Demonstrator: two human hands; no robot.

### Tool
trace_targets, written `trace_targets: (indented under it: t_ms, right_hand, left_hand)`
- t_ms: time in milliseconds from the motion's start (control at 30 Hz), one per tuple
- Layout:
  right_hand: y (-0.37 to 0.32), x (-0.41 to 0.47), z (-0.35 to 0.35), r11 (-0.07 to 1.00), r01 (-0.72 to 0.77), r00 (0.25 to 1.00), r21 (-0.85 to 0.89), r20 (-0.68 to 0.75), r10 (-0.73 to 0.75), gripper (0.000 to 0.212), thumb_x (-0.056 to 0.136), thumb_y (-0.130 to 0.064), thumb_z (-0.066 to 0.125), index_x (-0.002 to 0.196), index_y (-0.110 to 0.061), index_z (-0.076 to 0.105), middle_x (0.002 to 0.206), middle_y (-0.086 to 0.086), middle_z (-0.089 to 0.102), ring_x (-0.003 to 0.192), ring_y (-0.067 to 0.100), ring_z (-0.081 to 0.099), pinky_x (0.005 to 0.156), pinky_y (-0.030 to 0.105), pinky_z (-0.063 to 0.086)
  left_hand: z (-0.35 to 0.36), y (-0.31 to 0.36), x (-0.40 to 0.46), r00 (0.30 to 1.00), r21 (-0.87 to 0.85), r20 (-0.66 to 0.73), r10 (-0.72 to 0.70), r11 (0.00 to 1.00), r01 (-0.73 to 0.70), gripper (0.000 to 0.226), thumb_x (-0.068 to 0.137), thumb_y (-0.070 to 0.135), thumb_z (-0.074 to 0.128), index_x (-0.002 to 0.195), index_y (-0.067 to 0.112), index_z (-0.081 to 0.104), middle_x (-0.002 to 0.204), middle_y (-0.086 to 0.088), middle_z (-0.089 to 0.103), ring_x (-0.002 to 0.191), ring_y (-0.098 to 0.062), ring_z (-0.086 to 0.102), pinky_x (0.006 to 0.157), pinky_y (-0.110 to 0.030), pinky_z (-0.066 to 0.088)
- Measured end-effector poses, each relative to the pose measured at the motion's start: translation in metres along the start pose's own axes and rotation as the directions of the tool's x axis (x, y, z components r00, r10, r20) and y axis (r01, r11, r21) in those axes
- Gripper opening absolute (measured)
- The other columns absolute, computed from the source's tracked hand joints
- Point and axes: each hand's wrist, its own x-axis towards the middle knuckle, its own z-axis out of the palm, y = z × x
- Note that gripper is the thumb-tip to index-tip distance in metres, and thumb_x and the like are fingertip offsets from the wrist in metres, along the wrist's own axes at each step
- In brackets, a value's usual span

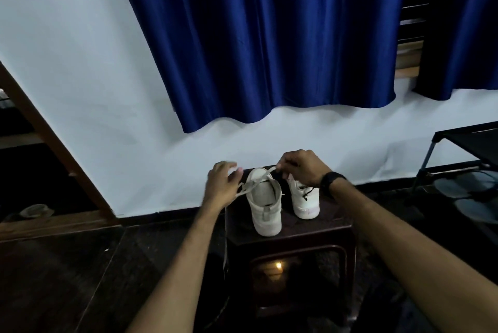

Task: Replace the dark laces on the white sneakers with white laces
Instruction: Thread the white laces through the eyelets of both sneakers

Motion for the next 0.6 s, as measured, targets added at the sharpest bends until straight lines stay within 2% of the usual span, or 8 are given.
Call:
trace_targets:
  t_ms: [67, 133, 167, 200, 333, 400, 500, 600]
  right_hand:
    - [-0.009, 0.002, 0.013, 0.996, 0.013, 0.998, -0.085, -0.054, -0.017, 0.014, 0.092, -0.028, 0.06, 0.082, -0.026, 0.069, 0.07, -0.012, 0.069, 0.064, -0.003, 0.057, 0.063, 0.018, 0.042]
    - [-0.014, 0.006, 0.025, 0.992, 0.034, 0.988, -0.125, -0.142, -0.052, 0.013, 0.09, -0.031, 0.06, 0.081, -0.029, 0.069, 0.07, -0.013, 0.067, 0.07, 0.005, 0.06, 0.064, 0.025, 0.046]
    - [-0.014, 0.008, 0.029, 0.991, 0.03, 0.983, -0.127, -0.176, -0.052, 0.013, 0.089, -0.031, 0.06, 0.082, -0.029, 0.07, 0.072, -0.011, 0.068, 0.071, 0.009, 0.061, 0.064, 0.027, 0.047]
    - [-0.014, 0.008, 0.031, 0.991, 0.028, 0.98, -0.133, -0.194, -0.054, 0.013, 0.089, -0.031, 0.06, 0.083, -0.029, 0.071, 0.074, -0.009, 0.07, 0.073, 0.012, 0.062, 0.064, 0.028, 0.048]
    - [-0.002, 0.014, 0.047, 0.995, -0.044, 0.978, -0.086, -0.208, 0.025, 0.013, 0.087, -0.037, 0.066, 0.091, -0.025, 0.071, 0.083, -0.007, 0.072, 0.083, 0.013, 0.066, 0.072, 0.028, 0.05]
    - [0.01, 0.02, 0.054, 0.987, -0.152, 0.963, -0.05, -0.233, 0.136, 0.026, 0.083, -0.045, 0.068, 0.096, -0.022, 0.07, 0.09, -0.004, 0.072, 0.091, 0.015, 0.065, 0.078, 0.03, 0.051]
    - [0.025, 0.033, 0.063, 0.91, -0.284, 0.954, -0.302, -0.186, 0.235, 0.037, 0.079, -0.058, 0.065, 0.097, -0.026, 0.07, 0.099, 0.001, 0.069, 0.104, 0.021, 0.059, 0.08, 0.032, 0.043]
    - [0.032, 0.05, 0.07, 0.843, -0.313, 0.948, -0.438, -0.09, 0.305, 0.04, 0.079, -0.061, 0.062, 0.1, -0.028, 0.07, 0.104, 0.001, 0.07, 0.11, 0.022, 0.058, 0.096, 0.038, 0.036]
  left_hand:
    - [0.012, 0.021, -0.002, 0.991, -0.378, 0.131, 0.021, 0.925, 0.03, 0.034, 0.102, 0.032, 0.047, 0.133, 0.023, 0.055, 0.122, 0.012, 0.058, 0.112, -0.002, 0.055, 0.096, -0.021, 0.042]
    - [0.022, 0.033, -0.003, 0.967, -0.496, 0.249, 0.048, 0.864, 0.084, 0.025, 0.103, 0.026, 0.046, 0.12, 0.019, 0.062, 0.095, 0.007, 0.068, 0.079, 0.0, 0.062, 0.075, -0.02, 0.047]
    - [0.027, 0.036, -0.002, 0.966, -0.464, 0.255, 0.04, 0.882, 0.086, 0.021, 0.102, 0.024, 0.047, 0.108, 0.015, 0.065, 0.079, 0.005, 0.067, 0.065, -0.003, 0.059, 0.067, -0.023, 0.046]
    - [0.03, 0.036, 0.0, 0.972, -0.406, 0.232, 0.023, 0.911, 0.075, 0.021, 0.101, 0.022, 0.048, 0.096, 0.013, 0.066, 0.071, 0.005, 0.063, 0.06, -0.005, 0.056, 0.064, -0.026, 0.044]
    - [0.033, 0.024, 0.006, 0.996, -0.179, 0.065, -0.062, 0.981, 0.073, 0.021, 0.093, 0.019, 0.054, 0.08, 0.019, 0.071, 0.081, 0.007, 0.072, 0.083, -0.015, 0.067, 0.077, -0.031, 0.052]
    - [0.032, 0.02, 0.006, 0.992, -0.079, -0.012, -0.127, 0.989, 0.126, 0.02, 0.09, 0.021, 0.054, 0.085, 0.024, 0.072, 0.088, 0.008, 0.073, 0.091, -0.018, 0.066, 0.077, -0.031, 0.051]
    - [0.04, 0.015, 0.011, 0.993, 0.178, -0.081, -0.088, 0.979, 0.101, 0.024, 0.096, 0.033, 0.048, 0.104, 0.029, 0.07, 0.106, -0.002, 0.072, 0.103, -0.029, 0.064, 0.079, -0.035, 0.05]
    - [0.053, 0.017, 0.019, 0.991, 0.297, -0.136, -0.002, 0.954, 0.043, 0.025, 0.096, 0.032, 0.047, 0.103, 0.024, 0.07, 0.104, -0.008, 0.071, 0.102, -0.033, 0.063, 0.082, -0.037, 0.05]
